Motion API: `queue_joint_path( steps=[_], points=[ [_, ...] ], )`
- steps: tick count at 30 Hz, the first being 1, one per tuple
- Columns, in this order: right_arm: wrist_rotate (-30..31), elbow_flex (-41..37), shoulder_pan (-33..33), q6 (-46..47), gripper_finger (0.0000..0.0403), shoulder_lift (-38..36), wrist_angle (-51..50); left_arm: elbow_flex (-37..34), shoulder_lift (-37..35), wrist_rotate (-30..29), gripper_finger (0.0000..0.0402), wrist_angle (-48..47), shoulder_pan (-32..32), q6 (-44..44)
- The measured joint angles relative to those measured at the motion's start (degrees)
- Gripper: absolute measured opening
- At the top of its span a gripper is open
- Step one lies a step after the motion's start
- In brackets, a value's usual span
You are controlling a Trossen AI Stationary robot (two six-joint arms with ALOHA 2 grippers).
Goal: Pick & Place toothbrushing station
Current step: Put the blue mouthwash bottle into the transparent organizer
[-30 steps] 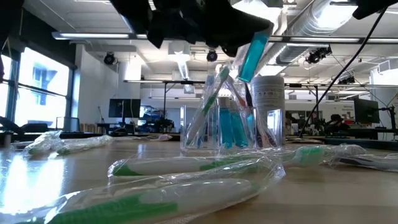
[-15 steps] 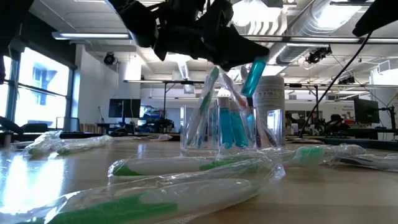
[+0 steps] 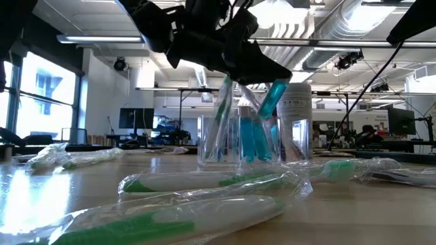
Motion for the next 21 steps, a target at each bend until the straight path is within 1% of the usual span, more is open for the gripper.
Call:
queue_joint_path(
  steps=[7,14,16,21],
  points=[
    [0.11,0.0,0.0,0.0,0.0174,0.0,0.12,0.06,1.18,-0.04,0.0088,-0.66,-0.03,-1.92],
    [0.14,0.02,-0.15,-0.29,0.0174,0.04,0.32,-0.09,1.29,0.01,0.0161,-1.46,-0.02,-4.53],
    [0.16,0.02,-0.15,-0.34,0.0174,0.04,0.34,-0.09,1.29,0.01,0.0171,-1.45,-0.02,-4.55],
    [0.15,0.02,-0.15,-0.42,0.0174,0.04,0.38,-0.09,1.29,-0.01,0.0177,-1.48,-0.02,-4.86]
  ],
)
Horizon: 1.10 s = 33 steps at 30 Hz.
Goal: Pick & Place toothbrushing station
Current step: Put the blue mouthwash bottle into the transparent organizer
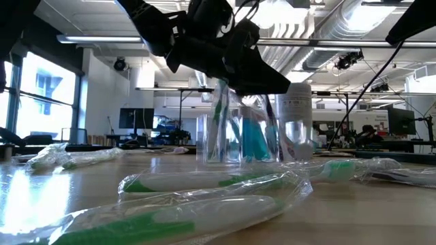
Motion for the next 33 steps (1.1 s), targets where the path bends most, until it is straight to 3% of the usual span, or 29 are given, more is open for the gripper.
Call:
queue_joint_path(
  steps=[12,20,27,33],
  points=[
    [-2.3,0.04,-0.3,-1.77,0.0174,0.0,-5.28,0.0,-3.32,0.18,0.0179,-3.23,0.0,0.87],
    [-13.9,0.04,-6.38,-18.66,0.0174,0.0,-7.11,0.0,-15.71,-7.52,0.0179,-14.99,-4.51,3.87],
    [-18.7,0.04,-14.64,-41.78,0.0174,0.0,4.65,0.04,-27.82,-18.87,0.018,-33.27,-10.95,-1.1],
    [-25.84,-0.1,-21.67,-59.2,0.0174,-0.02,12.94,0.03,-34.74,-20.38,0.018,-52.49,-14.94,-7.75]
  ],
)
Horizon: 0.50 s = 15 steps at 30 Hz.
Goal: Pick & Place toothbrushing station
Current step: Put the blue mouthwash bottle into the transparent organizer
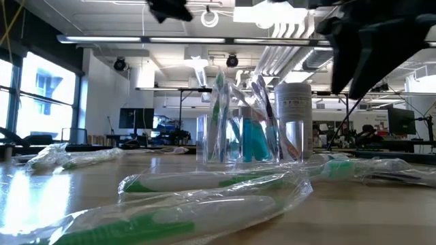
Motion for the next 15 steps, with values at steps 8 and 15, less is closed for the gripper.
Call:
queue_joint_path(
  steps=[8,15],
  points=[
    [-9.6,-5.81,-10.99,-11.14,0.0174,-0.02,9.01,-7.82,-9.33,-9.59,0.018,-5.88,-2.35,-9.64],
    [-13.8,-9.82,-15.97,-16.53,0.0174,-0.02,14.03,-23.96,-16.43,-9.32,0.018,5.7,-2.31,-14.33]
  ],
)
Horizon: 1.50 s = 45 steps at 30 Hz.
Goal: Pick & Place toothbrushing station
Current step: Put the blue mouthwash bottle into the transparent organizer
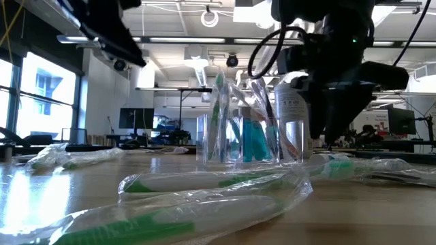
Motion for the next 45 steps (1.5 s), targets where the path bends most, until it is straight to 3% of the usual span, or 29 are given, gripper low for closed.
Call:
queue_joint_path(
  steps=[5,11,28,45],
  points=[
    [-2.22,-0.42,-0.6,-3.87,0.0174,0.2,1.23,-8.22,-1.39,0.03,0.018,7.02,0.0,-1.58],
    [-3.83,-0.52,-0.43,-8.56,0.0174,0.22,4.56,-11.92,-1.44,0.09,0.018,9.36,-0.02,-5.09],
    [-3.72,-9.6,-0.99,-13.94,0.0174,0.22,15.42,-12.31,-1.44,0.89,0.018,12.39,0.0,-5.63],
    [-3.5,-11.56,-1.56,-16.31,0.0174,0.07,16.31,-12.31,-1.42,0.85,0.018,11.93,0.0,-5.61]
  ],
)
